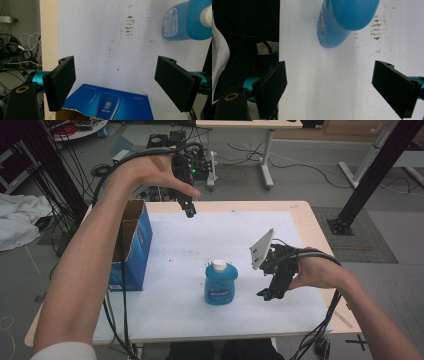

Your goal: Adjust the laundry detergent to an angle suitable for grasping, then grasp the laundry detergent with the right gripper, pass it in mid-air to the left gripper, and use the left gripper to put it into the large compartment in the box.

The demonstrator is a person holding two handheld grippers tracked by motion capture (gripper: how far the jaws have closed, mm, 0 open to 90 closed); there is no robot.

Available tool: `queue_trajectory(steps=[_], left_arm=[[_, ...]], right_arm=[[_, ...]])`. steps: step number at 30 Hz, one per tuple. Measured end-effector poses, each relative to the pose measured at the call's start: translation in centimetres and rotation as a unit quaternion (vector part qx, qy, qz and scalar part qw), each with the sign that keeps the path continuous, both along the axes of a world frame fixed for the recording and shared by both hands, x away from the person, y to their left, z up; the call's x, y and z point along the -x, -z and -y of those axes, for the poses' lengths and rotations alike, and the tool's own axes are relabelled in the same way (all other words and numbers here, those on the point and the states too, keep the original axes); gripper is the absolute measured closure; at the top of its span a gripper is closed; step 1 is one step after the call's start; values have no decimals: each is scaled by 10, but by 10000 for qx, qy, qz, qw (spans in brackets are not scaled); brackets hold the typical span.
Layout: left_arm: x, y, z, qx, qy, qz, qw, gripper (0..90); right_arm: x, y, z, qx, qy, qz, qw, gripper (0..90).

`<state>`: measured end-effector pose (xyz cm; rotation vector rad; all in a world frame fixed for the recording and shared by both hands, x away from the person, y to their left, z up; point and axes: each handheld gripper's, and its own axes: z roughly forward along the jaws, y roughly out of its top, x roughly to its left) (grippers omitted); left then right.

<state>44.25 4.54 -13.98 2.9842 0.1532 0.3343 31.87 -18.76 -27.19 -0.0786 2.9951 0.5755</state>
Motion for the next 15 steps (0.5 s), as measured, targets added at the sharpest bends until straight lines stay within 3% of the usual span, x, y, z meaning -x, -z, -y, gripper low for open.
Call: queue_trajectory(steps=[9, 15], left_arm=[[2, 2, 8, 17, 28, -2, 10000, 173], [2, 10, 11, -3, 94, -32, 10000, 172]], right_arm=[[-1, -2, 3, -94, 49, 52, 9999, 119], [-8, 6, 3, -377, 176, 88, 9991, 119]])
